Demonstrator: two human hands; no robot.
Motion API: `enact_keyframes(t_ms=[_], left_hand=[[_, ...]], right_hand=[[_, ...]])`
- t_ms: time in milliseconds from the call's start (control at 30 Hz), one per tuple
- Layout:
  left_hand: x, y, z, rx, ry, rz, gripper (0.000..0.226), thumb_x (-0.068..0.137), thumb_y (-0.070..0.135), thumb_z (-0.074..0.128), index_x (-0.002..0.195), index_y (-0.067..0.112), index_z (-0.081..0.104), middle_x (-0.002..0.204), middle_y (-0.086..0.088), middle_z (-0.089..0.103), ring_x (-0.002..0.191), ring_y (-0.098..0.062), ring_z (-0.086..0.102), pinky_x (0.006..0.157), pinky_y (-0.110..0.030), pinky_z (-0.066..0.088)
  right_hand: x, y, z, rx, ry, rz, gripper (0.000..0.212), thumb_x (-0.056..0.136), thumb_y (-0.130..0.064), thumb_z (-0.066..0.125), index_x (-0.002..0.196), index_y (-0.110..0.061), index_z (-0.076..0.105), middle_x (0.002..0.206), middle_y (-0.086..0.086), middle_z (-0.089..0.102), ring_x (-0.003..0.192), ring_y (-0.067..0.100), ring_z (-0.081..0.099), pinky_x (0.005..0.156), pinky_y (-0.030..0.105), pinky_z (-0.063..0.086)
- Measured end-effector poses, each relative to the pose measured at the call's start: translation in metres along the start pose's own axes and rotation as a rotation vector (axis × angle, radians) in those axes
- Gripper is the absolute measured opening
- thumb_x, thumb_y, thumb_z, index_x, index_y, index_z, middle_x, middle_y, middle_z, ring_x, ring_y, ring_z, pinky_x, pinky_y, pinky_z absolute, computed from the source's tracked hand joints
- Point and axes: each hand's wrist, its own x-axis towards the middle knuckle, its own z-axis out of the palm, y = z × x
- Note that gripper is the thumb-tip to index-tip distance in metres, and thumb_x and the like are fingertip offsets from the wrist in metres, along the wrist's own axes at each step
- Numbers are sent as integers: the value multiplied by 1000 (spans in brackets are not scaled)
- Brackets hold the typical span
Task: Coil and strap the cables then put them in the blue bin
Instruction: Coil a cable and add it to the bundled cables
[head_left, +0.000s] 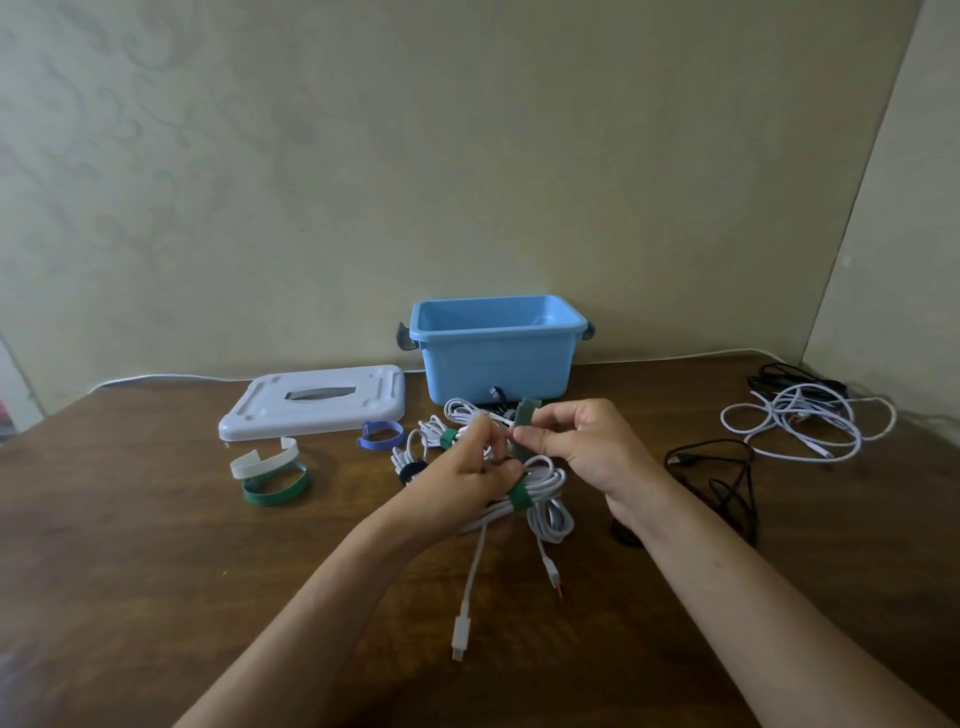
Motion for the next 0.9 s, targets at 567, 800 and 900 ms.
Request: enact_keyframes(t_ms=[567,800,900], left_hand=[[-4,-6,-17,-224,15,-89,18,101,10,50,106,13,66,82,-22,66,55,-26,61,62,-38,52],[-6,-4,-31,-394,151,-114,15,100,7,53,100,0,66,77,-15,68,52,-20,61,48,-25,53],[-7,-4,-30,-317,138,-136,18,101,12,52,99,2,66,77,-19,66,52,-20,61,47,-23,52]], right_hand=[[-6,2,19,-221,-30,-388,21,90,-22,74,111,-22,76,103,-11,75,98,7,69,81,25,59],[-11,-3,11,-268,-166,-407,40,72,-33,87,108,-32,71,110,-14,72,108,5,67,94,33,56],[-11,1,16,-473,-65,-536,32,70,-32,89,95,-35,70,101,-19,69,98,0,65,88,27,56]])
